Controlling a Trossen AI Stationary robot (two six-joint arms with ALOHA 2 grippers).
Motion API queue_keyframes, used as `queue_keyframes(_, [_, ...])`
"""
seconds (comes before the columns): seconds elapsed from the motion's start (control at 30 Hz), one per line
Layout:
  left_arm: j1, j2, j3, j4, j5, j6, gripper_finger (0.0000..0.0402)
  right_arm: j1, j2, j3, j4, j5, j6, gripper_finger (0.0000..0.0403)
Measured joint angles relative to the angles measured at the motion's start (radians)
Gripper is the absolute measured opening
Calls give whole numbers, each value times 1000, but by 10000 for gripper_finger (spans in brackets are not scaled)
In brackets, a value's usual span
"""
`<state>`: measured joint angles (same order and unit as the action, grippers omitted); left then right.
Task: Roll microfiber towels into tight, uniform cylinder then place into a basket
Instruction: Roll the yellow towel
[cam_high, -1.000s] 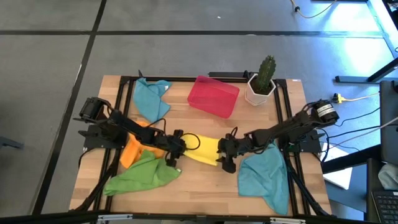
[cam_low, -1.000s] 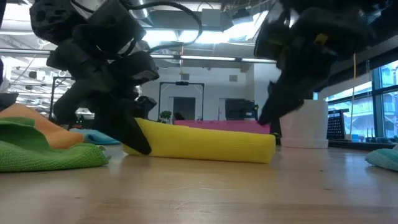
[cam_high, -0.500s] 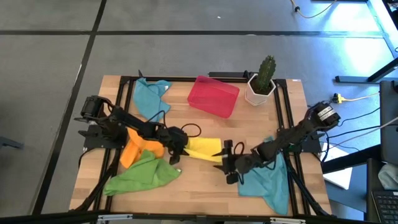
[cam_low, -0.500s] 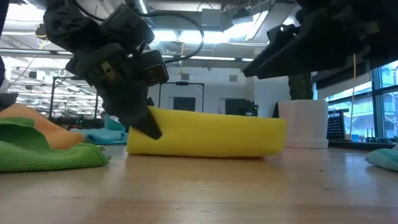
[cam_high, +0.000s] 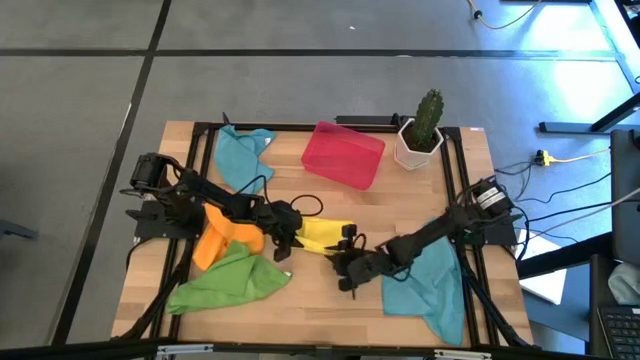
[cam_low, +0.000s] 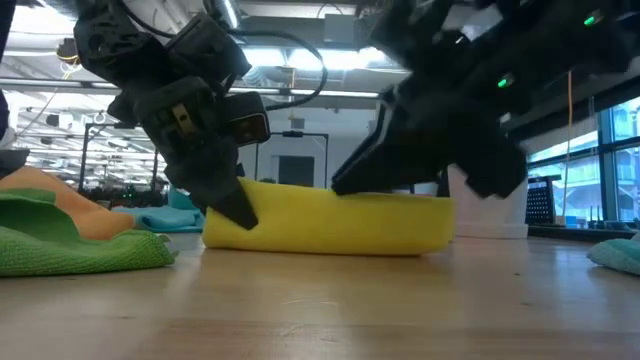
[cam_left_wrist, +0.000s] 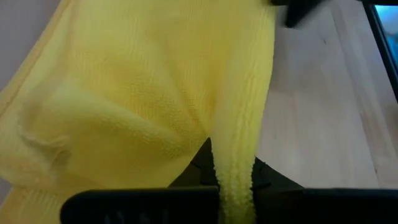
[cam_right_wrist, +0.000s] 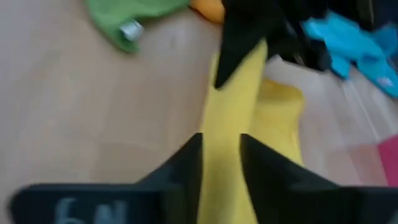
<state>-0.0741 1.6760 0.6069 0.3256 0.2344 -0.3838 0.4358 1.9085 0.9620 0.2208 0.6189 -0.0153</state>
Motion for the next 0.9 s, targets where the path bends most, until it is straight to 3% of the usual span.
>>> queue_keyframes(0.13, [-8, 0, 0, 0, -3, 1, 0, -45, 15, 5, -18, -63, 33, 13])
queue_keyframes(0.43, [-7, 0, 0, -2, 16, 112, 8, -120, 29, 6, -53, -135, 100, 9])
queue_keyframes(0.9, [17, -45, 1, -48, -5, 283, 159, -163, 59, 6, -79, -230, 169, 4])
